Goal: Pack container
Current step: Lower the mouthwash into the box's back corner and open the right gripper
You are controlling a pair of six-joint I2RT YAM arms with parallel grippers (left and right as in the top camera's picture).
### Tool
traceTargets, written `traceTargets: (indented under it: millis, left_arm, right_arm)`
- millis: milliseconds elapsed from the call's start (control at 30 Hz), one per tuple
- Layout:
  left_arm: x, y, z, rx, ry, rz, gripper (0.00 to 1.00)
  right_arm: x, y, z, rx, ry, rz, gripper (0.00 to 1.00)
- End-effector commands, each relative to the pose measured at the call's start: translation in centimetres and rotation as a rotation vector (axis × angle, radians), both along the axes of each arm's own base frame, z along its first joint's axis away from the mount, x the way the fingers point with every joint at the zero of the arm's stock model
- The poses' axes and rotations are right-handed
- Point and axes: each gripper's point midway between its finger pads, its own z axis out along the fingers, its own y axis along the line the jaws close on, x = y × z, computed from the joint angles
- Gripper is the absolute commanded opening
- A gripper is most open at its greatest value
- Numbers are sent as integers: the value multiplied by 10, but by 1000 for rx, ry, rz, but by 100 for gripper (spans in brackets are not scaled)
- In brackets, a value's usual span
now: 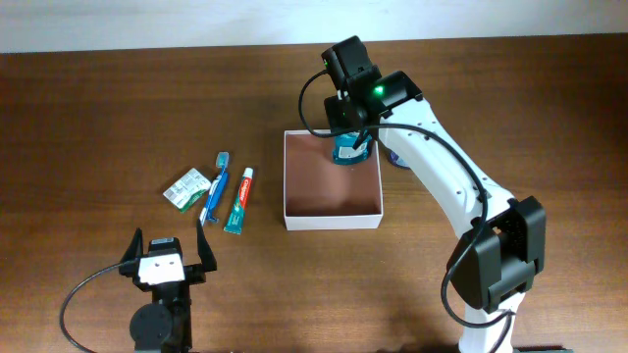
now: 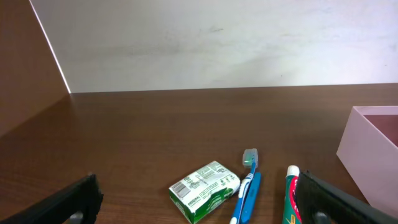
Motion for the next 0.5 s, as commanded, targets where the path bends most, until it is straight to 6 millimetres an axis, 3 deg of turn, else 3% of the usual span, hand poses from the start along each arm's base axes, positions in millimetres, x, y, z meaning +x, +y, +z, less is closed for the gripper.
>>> traceTargets:
  millis: [0, 200, 467]
  left_arm:
    - [0, 2, -1, 19, -1, 5, 99]
    - [0, 2, -1, 19, -1, 5, 99]
    - [0, 2, -1, 19, -1, 5, 99]
  right_arm:
    - [5, 1, 15, -2, -43, 0, 33]
    - [13, -15, 23, -80, -97, -52, 40]
    - [16, -29, 71, -113, -167, -49, 43]
